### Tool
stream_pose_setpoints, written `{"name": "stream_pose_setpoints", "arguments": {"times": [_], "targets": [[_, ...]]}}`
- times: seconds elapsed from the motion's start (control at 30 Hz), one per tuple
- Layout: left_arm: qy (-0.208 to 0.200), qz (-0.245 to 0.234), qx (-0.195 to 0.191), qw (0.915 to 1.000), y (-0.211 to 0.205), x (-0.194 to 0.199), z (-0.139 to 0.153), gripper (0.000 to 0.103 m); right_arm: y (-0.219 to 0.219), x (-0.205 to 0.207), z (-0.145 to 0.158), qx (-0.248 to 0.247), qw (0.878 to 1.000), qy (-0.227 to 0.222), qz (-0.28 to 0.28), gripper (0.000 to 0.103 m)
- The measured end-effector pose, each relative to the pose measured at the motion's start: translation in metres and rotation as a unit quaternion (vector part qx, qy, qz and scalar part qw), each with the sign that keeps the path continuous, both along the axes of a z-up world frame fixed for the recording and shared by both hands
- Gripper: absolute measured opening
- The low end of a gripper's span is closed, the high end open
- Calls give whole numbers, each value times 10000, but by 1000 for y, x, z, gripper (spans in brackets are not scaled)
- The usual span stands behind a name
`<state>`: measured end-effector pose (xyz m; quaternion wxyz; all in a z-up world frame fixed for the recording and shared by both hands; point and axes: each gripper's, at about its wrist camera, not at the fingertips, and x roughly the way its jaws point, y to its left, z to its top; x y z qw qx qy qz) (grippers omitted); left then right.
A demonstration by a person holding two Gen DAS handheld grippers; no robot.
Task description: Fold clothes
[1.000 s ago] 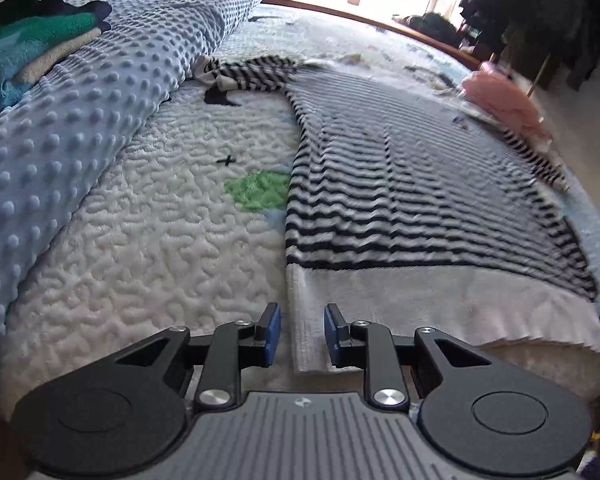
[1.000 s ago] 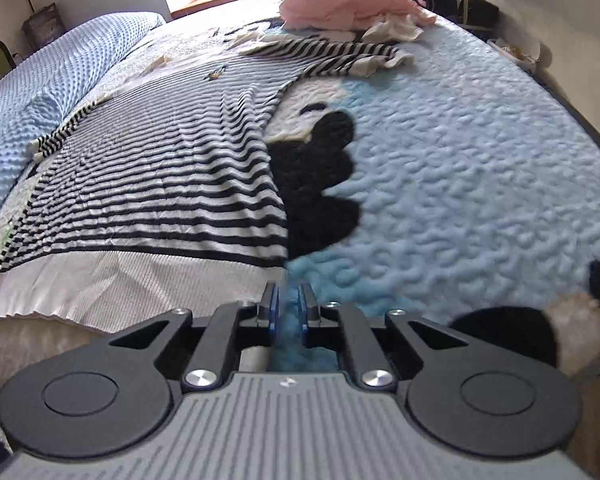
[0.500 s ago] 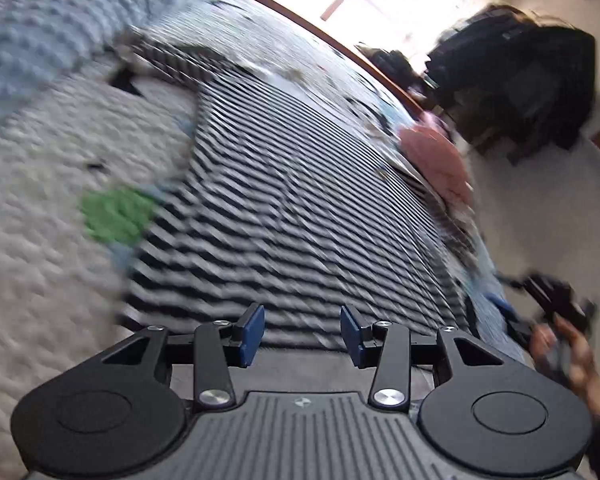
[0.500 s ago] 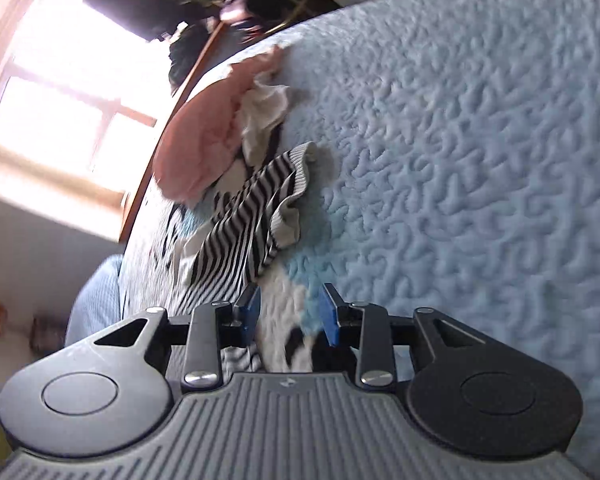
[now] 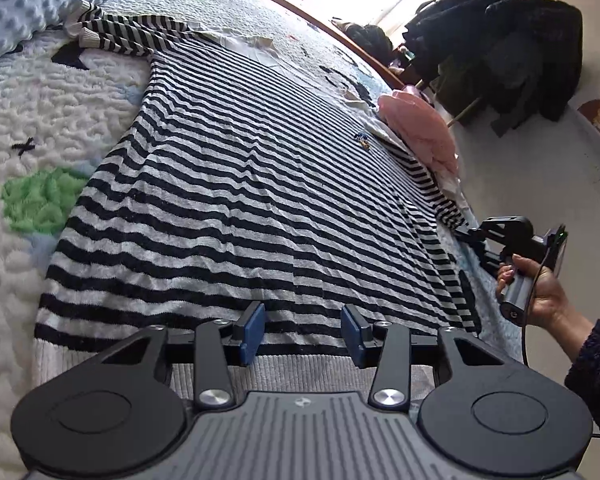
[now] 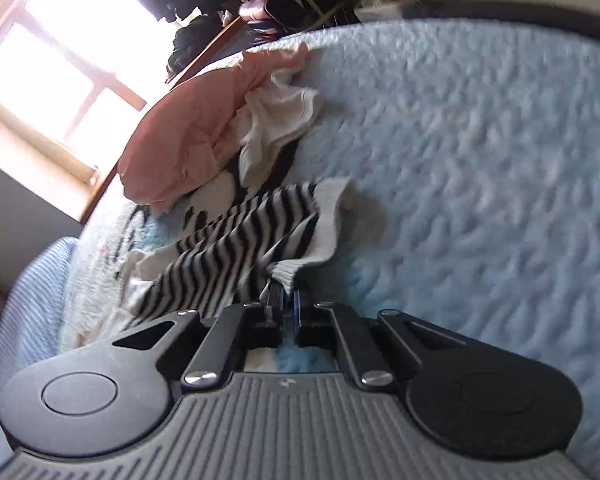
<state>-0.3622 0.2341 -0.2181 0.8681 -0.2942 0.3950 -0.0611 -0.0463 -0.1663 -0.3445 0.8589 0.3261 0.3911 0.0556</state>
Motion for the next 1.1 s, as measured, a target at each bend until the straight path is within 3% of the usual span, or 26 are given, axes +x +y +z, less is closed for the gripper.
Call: {"name": "stream_pose_setpoints", "arguments": {"times": [0.2,0.3,0.4,0.57,0.67,0.77,0.87,0.97,1.1], "targets": [[96,72,-47,9999,4,1,-1,37,-23,12,21,-1009,9947,-203,-64,0],[94,17,55,9999,2,1,0,38,-37,12,15,-610,9981,-59,-20,2],[180,9,-47,9998,7,1,1,38,-23,-17,6,-201,9955,65,927,8],[186,178,94,9996,20,-20,10,43,0,-65,-7,463,9686,257,2427,9],[77,584,220,9980,39,-39,19,51,16,-84,-9,574,9625,209,2644,18],[94,1071,230,9939,62,-54,21,54,34,-89,-4,334,9624,149,2692,19],[341,1308,-45,9908,77,-63,11,54,47,-90,1,9,9615,163,2744,6],[246,1302,-184,9910,76,-69,11,54,47,-94,10,-284,9577,136,2861,1],[193,1180,-15,9928,70,-70,10,54,35,-99,25,-897,9608,-140,2618,0]]}}
